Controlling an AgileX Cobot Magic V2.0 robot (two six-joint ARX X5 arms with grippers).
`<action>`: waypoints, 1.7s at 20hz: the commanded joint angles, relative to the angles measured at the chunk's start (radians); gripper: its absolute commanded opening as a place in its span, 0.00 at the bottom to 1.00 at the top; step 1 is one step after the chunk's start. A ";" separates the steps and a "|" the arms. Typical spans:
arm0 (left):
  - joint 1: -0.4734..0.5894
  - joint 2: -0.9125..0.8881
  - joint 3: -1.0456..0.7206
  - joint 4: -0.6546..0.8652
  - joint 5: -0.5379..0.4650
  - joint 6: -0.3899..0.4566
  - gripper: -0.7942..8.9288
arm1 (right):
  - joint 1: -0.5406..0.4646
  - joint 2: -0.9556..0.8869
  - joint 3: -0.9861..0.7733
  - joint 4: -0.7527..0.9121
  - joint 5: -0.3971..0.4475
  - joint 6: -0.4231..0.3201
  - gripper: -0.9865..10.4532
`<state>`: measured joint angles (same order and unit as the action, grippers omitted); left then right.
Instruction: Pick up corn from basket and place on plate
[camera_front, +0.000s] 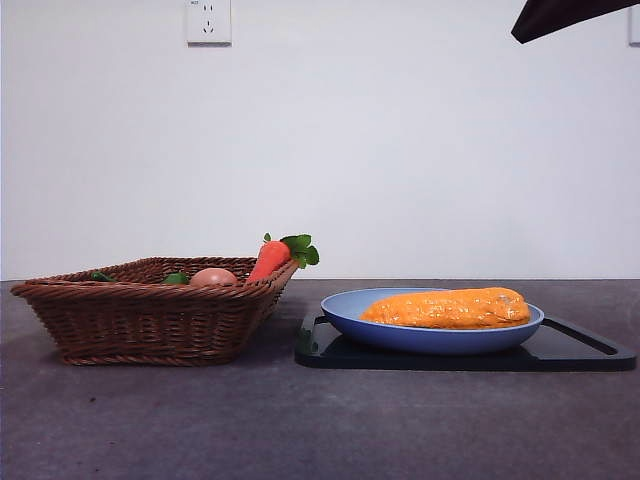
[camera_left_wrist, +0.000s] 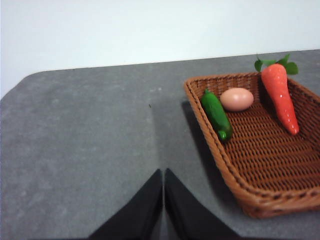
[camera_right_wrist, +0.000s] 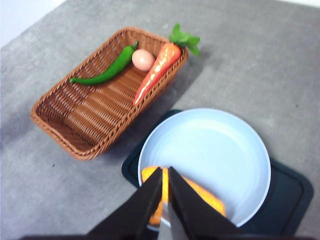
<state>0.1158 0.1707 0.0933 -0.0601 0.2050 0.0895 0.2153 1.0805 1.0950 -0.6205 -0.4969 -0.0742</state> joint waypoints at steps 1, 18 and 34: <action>0.003 -0.023 -0.033 0.005 -0.005 -0.014 0.09 | 0.003 0.010 0.018 0.019 0.000 -0.006 0.09; 0.003 -0.168 -0.090 -0.112 -0.003 -0.083 0.09 | 0.003 0.010 0.018 0.023 0.000 -0.006 0.09; 0.003 -0.168 -0.090 -0.111 -0.003 -0.083 0.09 | -0.006 0.003 0.016 0.050 0.021 -0.047 0.09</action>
<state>0.1158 0.0032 0.0307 -0.1684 0.2043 0.0109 0.2050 1.0763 1.0950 -0.5789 -0.4698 -0.1013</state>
